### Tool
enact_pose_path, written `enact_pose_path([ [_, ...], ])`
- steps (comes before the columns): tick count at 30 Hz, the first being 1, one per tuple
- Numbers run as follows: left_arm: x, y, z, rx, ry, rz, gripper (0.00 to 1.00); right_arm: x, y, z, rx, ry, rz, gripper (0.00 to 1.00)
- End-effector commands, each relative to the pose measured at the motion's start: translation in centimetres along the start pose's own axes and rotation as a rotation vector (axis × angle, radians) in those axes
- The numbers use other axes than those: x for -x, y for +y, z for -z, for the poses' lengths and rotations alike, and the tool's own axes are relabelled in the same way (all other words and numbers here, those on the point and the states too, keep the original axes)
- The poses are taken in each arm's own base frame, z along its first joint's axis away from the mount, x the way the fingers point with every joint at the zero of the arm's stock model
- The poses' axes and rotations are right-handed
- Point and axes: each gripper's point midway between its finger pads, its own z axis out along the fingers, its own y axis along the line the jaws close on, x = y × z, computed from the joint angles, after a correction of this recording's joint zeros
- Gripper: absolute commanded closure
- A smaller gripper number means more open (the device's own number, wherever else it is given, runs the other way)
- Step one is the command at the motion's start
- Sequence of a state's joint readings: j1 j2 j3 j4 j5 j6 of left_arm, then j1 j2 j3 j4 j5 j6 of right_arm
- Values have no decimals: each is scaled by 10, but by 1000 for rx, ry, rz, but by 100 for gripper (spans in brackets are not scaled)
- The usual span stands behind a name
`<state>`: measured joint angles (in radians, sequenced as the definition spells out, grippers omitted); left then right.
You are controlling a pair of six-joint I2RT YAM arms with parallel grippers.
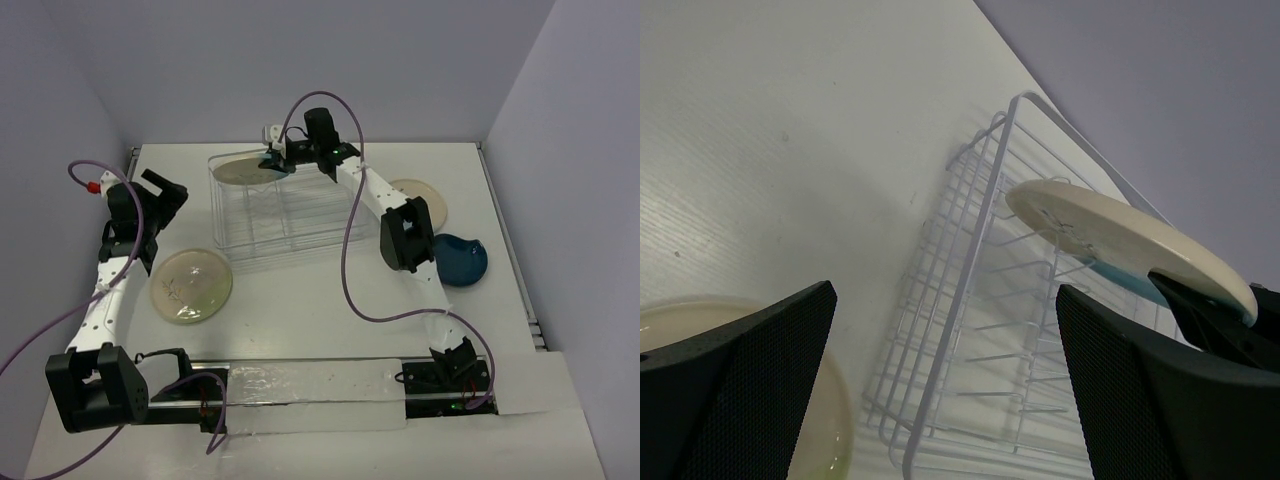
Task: Load the plates into the dish rack
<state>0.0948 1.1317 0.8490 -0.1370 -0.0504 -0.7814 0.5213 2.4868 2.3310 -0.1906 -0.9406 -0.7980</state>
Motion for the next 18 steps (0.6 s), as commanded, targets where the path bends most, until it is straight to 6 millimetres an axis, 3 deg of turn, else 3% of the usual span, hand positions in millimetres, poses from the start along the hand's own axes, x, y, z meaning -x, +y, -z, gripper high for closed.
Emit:
enact_pose_path([
  [1, 7, -10, -4, -55, -19, -12, 1, 54, -36, 3, -77, -130, 146, 81],
  [5, 5, -10, -7, -55, -12, -12, 1, 53, -41, 2, -91, -157, 146, 80],
  [10, 1, -9, -12, -59, 5, -13, 1, 50, -42, 4, -88, -191, 114, 67],
  [18, -1, -13, -15, -74, 23, -15, 1, 41, -42, 4, -97, -180, 94, 66],
])
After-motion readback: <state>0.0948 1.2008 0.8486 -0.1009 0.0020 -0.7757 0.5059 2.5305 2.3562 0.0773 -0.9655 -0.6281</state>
